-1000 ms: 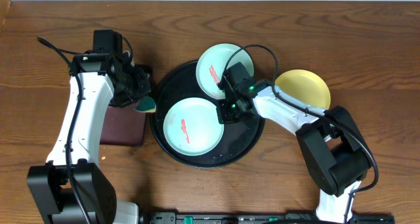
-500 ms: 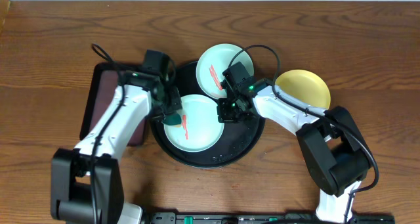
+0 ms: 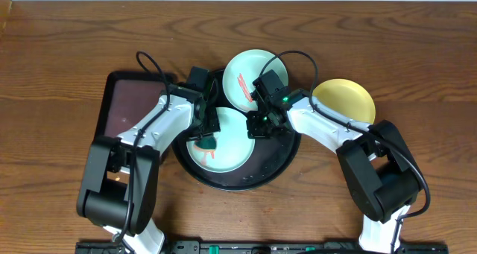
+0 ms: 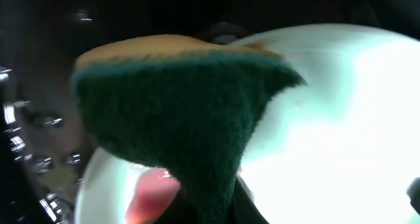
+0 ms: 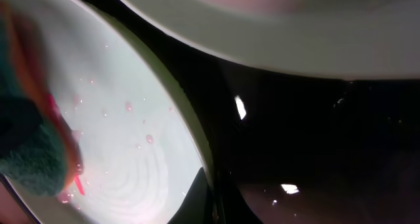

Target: Clean dirty plates on tray and stack at the side

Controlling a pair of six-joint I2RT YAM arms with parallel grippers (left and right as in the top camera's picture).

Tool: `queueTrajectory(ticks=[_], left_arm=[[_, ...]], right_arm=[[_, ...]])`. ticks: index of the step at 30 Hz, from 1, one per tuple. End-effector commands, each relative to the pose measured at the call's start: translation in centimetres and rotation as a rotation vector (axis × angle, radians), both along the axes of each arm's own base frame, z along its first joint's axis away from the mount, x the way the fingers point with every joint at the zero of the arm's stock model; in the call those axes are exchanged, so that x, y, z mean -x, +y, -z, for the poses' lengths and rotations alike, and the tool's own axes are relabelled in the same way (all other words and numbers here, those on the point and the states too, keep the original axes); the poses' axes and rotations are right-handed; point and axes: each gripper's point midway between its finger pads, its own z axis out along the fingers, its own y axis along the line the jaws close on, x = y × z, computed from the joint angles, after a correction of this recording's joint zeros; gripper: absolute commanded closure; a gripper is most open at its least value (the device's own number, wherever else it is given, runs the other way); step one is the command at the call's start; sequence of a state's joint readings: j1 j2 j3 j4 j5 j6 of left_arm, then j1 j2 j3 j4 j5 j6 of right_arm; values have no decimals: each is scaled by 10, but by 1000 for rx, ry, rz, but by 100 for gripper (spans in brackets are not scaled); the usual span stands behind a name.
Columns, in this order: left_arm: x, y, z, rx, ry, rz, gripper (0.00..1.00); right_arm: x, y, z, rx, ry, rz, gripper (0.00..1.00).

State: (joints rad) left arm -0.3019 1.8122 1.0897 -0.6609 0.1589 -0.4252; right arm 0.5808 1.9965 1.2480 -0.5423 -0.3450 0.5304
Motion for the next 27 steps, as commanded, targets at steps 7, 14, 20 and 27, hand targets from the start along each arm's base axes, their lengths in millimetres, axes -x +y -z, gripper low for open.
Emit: queueTrajectory(ticks=[7,14,20,27], left_arm=[[41,-52,6,290,152,220,93],[37,32,21,-205,144,-160,93],[40,33,15,-222,165,-215,93],[33,-46,1,225,140,143,93]], right_arm=[[-7,-6,5,37,-11,29,99],[-7,-6,5,37,-10,30,99],[-7,-6,5,38,-9,29,99],[-7,-6,5,38,-8,30,99]])
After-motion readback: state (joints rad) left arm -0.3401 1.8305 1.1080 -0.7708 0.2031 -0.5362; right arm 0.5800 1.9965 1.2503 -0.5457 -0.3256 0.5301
